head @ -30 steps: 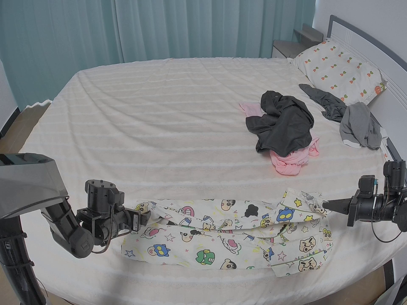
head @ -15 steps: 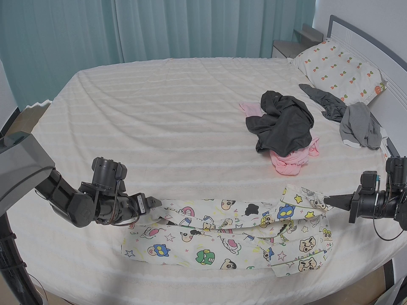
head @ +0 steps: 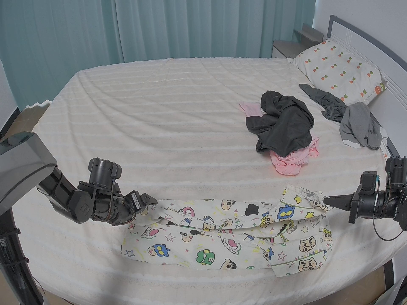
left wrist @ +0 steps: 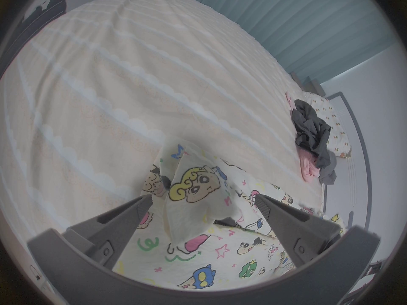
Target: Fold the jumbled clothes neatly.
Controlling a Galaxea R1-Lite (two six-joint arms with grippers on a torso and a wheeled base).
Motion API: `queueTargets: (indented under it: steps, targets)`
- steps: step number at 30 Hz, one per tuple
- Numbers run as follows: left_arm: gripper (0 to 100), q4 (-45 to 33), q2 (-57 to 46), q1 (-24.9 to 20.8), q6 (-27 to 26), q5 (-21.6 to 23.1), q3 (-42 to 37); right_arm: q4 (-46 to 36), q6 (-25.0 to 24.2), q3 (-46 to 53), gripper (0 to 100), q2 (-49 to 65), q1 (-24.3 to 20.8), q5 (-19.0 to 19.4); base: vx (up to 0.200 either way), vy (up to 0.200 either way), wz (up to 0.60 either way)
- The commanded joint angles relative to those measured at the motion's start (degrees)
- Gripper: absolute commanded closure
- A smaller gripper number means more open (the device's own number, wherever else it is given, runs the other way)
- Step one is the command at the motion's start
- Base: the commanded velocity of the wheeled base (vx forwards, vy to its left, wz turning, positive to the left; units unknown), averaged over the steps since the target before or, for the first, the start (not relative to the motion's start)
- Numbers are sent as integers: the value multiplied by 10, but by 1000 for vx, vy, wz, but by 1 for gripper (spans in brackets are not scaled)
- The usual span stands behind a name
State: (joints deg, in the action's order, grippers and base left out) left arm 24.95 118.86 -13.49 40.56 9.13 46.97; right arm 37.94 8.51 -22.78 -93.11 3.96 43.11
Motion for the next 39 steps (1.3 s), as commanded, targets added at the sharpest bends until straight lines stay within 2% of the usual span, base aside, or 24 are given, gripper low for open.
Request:
queueTargets:
  steps: [1, 9, 10, 24, 29, 39]
  targets:
    - [0, 15, 8, 2, 14, 4, 0, 0, 0, 1, 100, -3, 0, 0, 0, 0, 0]
    - [0, 73, 25, -1, 37, 4, -6, 0, 0, 0, 100, -3, 0, 0, 0, 0, 0]
    - [100, 75, 28, -1, 38, 4, -7, 0, 0, 0, 100, -3, 0, 0, 0, 0, 0]
    - [100, 79, 7, 3, 36, 4, -7, 0, 0, 3, 100, -8, 0, 0, 0, 0, 0]
    - [100, 124, -8, 3, 30, 2, 11, 0, 0, 5, 100, -5, 0, 0, 0, 0, 0]
    - [100, 170, -5, 7, -24, 4, 29, 0, 0, 5, 100, -3, 1, 0, 0, 0, 0]
